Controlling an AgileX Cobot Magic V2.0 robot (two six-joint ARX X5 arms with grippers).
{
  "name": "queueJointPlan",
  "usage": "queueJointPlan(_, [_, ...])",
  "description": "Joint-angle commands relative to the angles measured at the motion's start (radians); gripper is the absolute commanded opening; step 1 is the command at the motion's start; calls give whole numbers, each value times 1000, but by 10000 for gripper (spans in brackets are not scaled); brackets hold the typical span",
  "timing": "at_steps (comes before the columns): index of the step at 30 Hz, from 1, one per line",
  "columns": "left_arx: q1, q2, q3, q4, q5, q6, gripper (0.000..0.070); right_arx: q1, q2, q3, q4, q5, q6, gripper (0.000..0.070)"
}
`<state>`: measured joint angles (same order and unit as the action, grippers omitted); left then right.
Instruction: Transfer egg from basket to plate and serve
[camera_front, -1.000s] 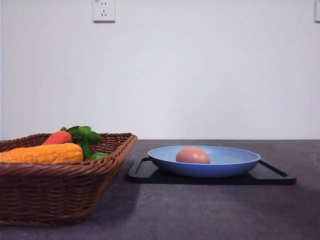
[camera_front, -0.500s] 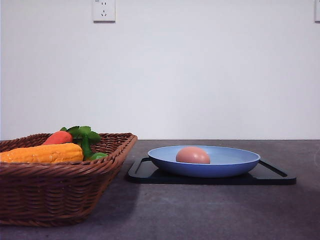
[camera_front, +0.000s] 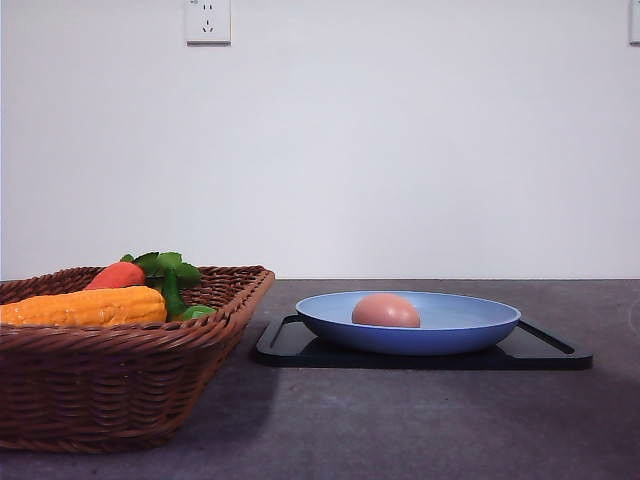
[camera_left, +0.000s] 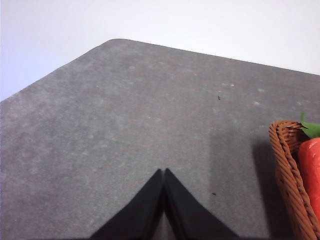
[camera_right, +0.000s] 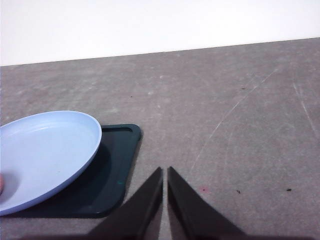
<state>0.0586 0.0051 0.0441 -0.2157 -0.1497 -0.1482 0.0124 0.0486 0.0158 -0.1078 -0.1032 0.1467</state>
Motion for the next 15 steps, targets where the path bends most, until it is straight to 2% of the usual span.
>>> queueJointPlan(1, [2,-2,-10,-50,0,-2,0,1,0,-3,10,3,10,0])
queueJointPlan(15, [2,-2,-10,-50,0,-2,0,1,1,-3,10,3,10,0])
